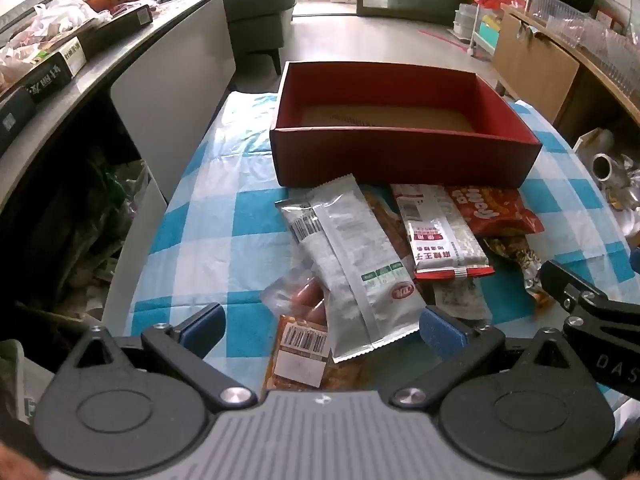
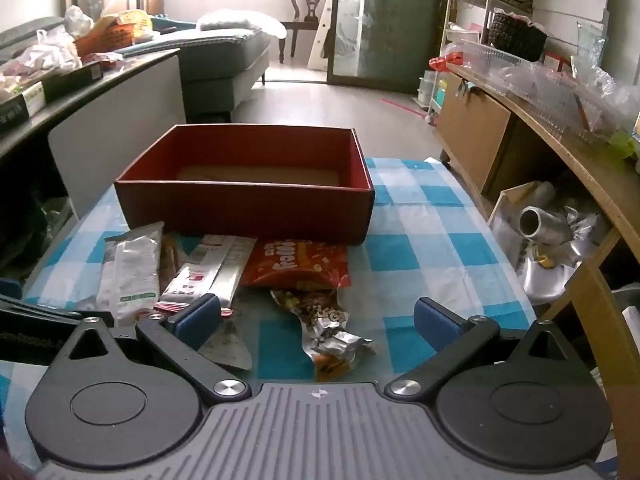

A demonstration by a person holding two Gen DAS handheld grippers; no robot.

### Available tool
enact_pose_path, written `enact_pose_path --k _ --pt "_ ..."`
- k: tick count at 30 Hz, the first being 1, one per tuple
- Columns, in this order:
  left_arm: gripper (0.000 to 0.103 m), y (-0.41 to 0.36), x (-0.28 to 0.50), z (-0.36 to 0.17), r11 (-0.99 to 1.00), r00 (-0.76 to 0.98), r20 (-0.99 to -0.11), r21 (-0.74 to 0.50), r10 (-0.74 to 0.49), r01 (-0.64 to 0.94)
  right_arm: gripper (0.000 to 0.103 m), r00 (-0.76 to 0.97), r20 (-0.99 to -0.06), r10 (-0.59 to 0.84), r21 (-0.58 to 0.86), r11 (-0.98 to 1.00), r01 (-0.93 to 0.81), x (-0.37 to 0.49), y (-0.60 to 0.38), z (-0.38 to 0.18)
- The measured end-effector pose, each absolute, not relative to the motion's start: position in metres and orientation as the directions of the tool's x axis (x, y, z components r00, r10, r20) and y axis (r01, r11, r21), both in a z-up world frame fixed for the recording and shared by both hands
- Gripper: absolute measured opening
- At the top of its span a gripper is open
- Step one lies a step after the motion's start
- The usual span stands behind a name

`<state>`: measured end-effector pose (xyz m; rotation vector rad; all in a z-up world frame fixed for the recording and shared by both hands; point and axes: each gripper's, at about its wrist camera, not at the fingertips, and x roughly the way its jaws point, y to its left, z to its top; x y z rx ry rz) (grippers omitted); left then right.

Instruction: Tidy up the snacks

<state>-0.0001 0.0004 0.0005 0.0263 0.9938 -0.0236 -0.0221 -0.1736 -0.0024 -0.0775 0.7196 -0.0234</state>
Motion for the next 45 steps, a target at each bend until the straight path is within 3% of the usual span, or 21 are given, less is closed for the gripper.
enact_pose_path --k 45 --pt "0.098 0.0019 -0.0020 -0.0030 0.999 0.542 -0.840 0.018 -0.001 0.029 0.103 0.713 -0.701 -0.018 -0.053 0.998 -0.026 -0.0212 -0.1718 -0.0087"
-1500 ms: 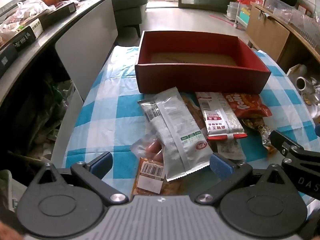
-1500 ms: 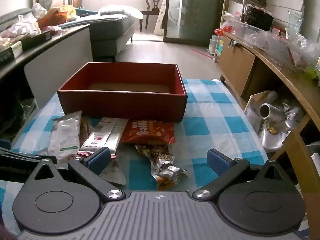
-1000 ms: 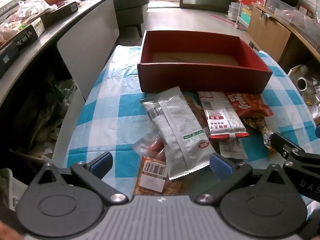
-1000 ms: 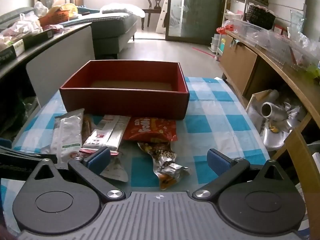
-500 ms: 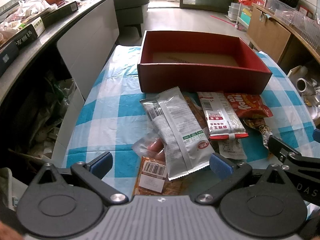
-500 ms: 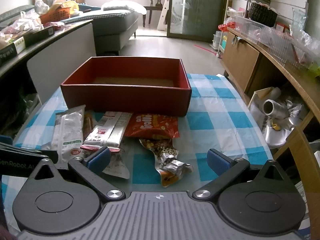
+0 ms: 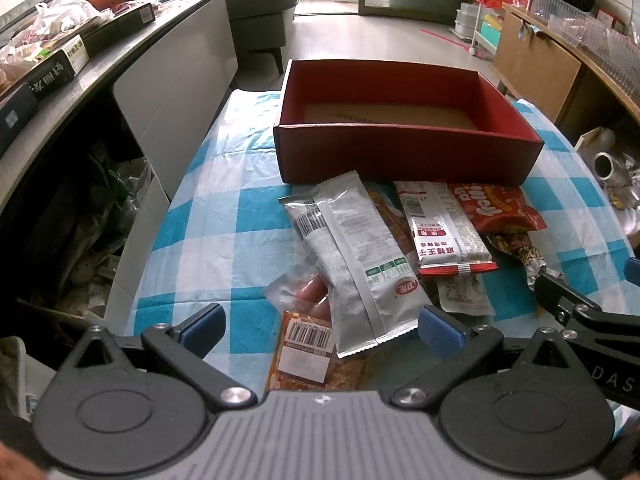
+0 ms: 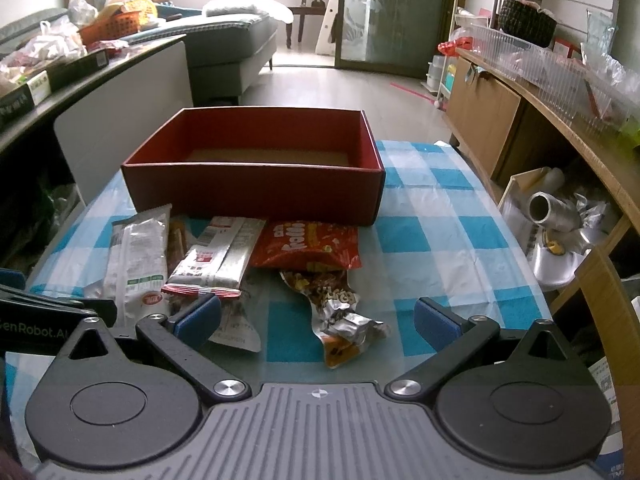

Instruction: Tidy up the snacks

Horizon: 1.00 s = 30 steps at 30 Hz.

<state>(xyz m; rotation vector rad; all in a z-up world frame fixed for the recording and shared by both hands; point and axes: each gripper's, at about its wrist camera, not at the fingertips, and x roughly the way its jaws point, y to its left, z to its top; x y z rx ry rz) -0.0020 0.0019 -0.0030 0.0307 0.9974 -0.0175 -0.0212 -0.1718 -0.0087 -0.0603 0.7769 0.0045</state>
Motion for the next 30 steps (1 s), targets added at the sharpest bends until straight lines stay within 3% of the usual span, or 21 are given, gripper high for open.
enact_pose_path --k 30 --pt "0.097 0.011 0.008 -0.012 1.000 0.495 -0.869 -0.028 -0.026 0.004 0.103 0.675 -0.737 0.024 -0.022 0.998 -0.059 -0.011 -0.171 -0.013"
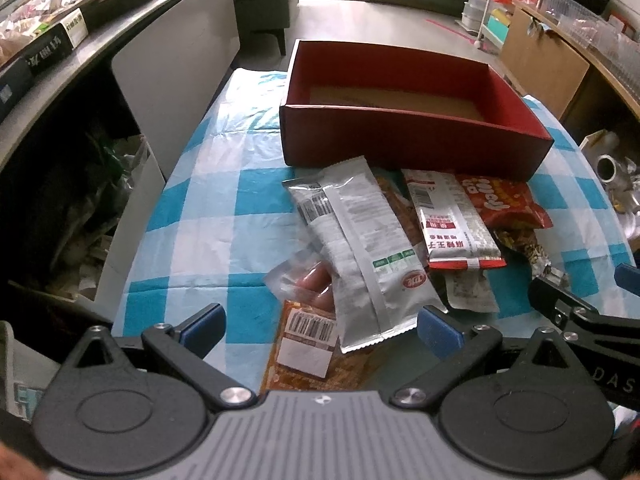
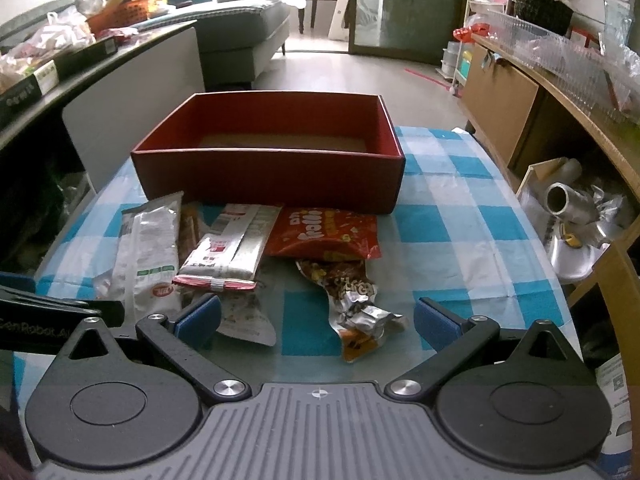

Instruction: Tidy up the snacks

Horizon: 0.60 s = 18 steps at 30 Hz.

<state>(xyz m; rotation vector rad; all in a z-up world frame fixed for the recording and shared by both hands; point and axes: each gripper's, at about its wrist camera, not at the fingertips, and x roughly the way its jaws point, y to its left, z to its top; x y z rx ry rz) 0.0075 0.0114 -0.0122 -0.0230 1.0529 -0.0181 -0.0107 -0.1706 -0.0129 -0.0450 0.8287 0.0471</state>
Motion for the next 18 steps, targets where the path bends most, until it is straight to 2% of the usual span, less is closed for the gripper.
enact_pose_path --k 12,18 --pt "0.097 0.010 0.037 -0.019 0.997 0.466 -0.885 -0.030 0.003 -0.064 0.103 0.655 -0.753 0.064 -0.003 0.995 -0.101 0.034 -0.169 -0.006" --pt "0.097 0.005 0.050 -0.027 0.997 0.445 -0.895 -0.028 0.006 -0.069 0.103 0.600 -0.790 0.128 0.087 0.992 -0.096 0.069 -0.171 -0.013"
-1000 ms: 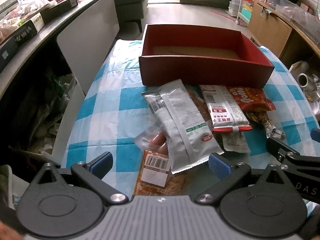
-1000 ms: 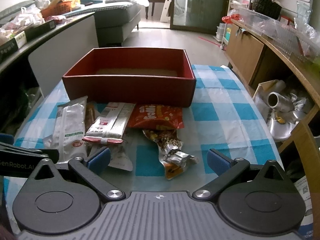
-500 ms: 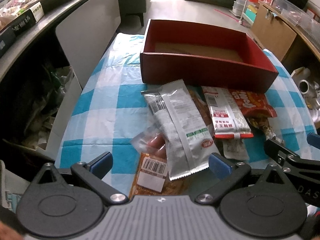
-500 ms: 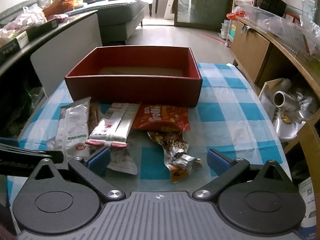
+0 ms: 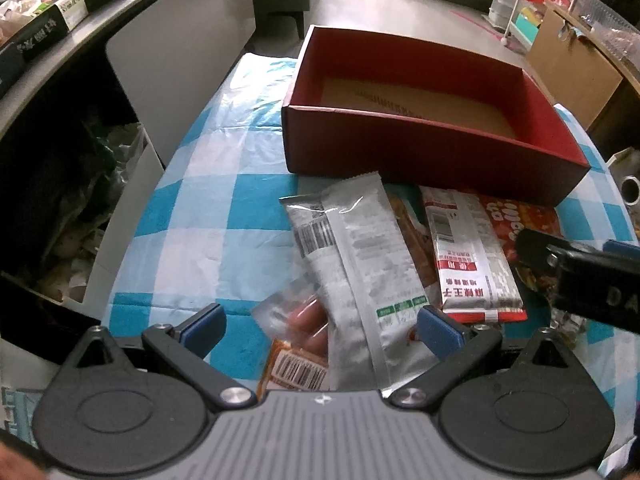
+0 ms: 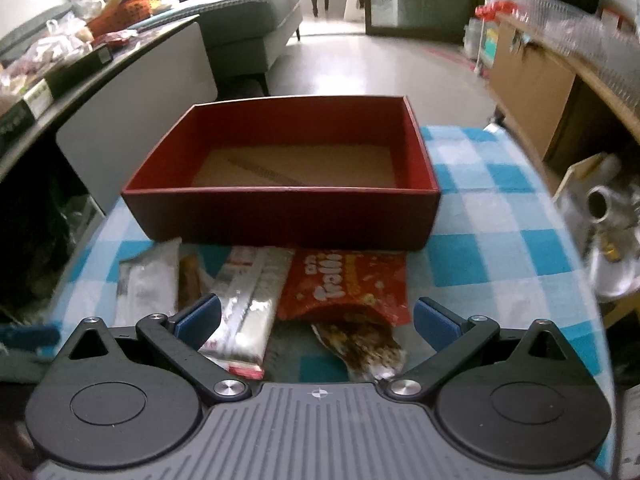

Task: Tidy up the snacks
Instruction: 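Grasp silver sausage pack with left tool while right tool grasps white-red wrapped bar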

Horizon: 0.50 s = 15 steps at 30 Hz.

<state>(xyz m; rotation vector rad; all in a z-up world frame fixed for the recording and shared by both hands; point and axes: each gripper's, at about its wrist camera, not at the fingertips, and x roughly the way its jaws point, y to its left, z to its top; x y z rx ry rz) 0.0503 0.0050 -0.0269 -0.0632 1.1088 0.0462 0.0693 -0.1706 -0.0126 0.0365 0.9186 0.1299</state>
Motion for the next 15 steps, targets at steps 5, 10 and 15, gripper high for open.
enact_pose_path --k 5,10,15 --pt "0.097 0.002 0.055 -0.034 0.998 0.422 -0.907 -0.028 -0.002 -0.056 0.103 0.563 -0.815 0.139 0.079 0.988 -0.131 0.087 -0.155 -0.022" --pt "0.097 0.004 0.051 -0.034 0.998 0.417 -0.909 -0.029 -0.007 -0.047 0.103 0.519 -0.842 0.149 0.072 0.984 -0.165 0.098 -0.140 -0.035" --pt "0.097 0.008 0.048 -0.034 0.999 0.413 -0.911 -0.029 -0.009 -0.043 0.103 0.481 -0.867 0.131 0.044 0.981 -0.188 0.101 -0.129 -0.050"
